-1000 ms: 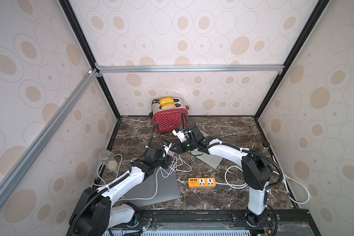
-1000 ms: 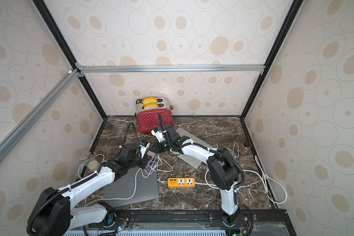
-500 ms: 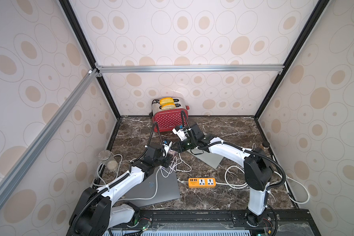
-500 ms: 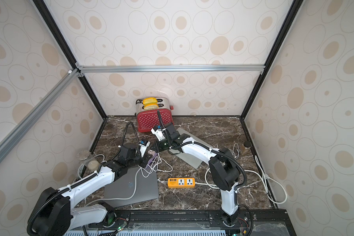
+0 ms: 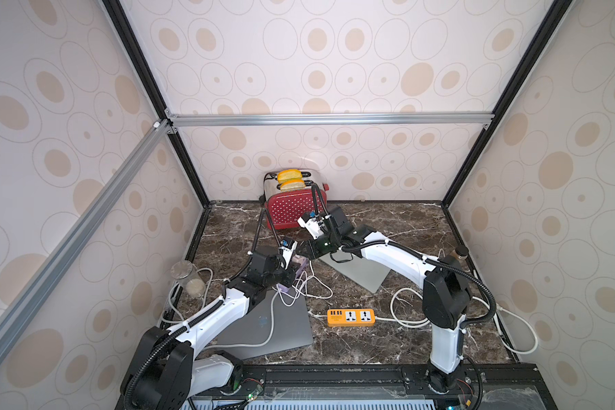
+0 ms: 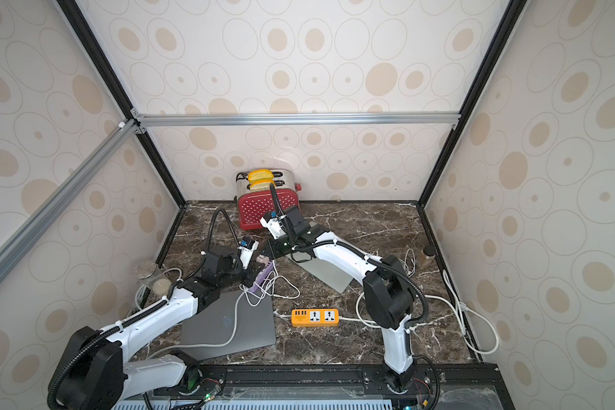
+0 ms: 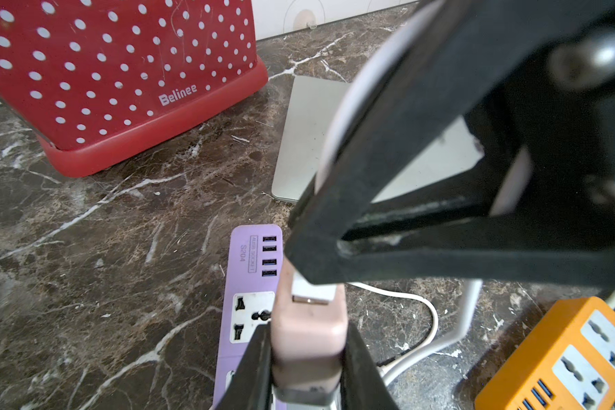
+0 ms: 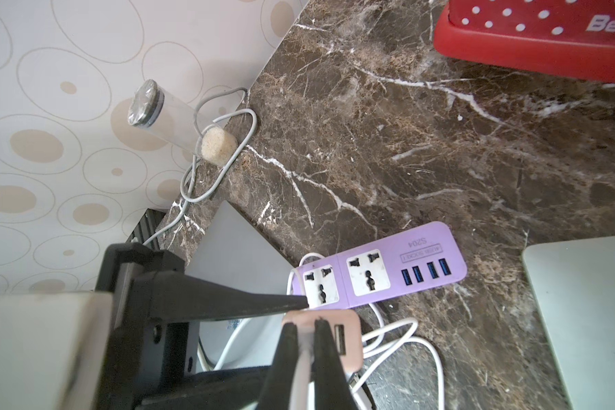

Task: Unplug the laptop charger
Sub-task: Remove the charging cable from the plug.

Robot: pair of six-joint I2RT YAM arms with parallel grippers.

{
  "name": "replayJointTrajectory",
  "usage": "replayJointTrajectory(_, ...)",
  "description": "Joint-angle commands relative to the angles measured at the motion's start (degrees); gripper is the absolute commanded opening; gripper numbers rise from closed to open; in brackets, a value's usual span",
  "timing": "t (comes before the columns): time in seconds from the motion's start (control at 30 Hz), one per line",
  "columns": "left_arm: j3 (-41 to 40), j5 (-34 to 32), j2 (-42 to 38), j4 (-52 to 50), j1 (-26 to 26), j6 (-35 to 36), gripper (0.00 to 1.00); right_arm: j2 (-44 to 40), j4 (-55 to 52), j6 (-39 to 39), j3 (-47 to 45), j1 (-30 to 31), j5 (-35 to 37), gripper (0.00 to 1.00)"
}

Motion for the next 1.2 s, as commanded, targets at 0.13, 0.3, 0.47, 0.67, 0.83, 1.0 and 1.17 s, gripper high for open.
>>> replayJointTrajectory(0.13,1.9,-5.18,0.78,-3.64,1.16,0.9,0.02,-6.81,0.73,0.87,-8.32,-2.51,4.78,0.0)
replayJointTrajectory(0.3,1.32,-2.11,0.51,-3.06,1.28,1.0,0.02,-3.06,-3.26,-1.62,-1.05,-3.27,5.36,0.0)
replayJointTrajectory(0.47,1.59,-1.1,0.9,-4.02,1.27,1.73,0.02,4.91,-12.71,-5.22,13.02,-3.34,4.92,0.0)
replayJointTrajectory(0.67,4.0,-3.26,2.3,-6.71,1.29,3.97,0.02,0.09,-12.0,-5.76,4.98,-3.34,7.71,0.0)
replayJointTrajectory(0.83,4.41,-3.6,2.97,-6.27,1.88,4.25,0.02,-2.24,-15.37,-8.43,3.08,-3.34,11.03,0.0)
replayJointTrajectory(1.0,5.99,-1.73,5.0,-9.04,1.93,5.1,0.02,1.21,-18.57,-10.3,11.11,-3.57,11.92,0.0)
replayJointTrajectory(1.17,4.78,-4.37,4.47,-9.71,2.0,6.01,0.01,1.07,-20.25,-10.94,13.65,-3.62,12.53,0.0)
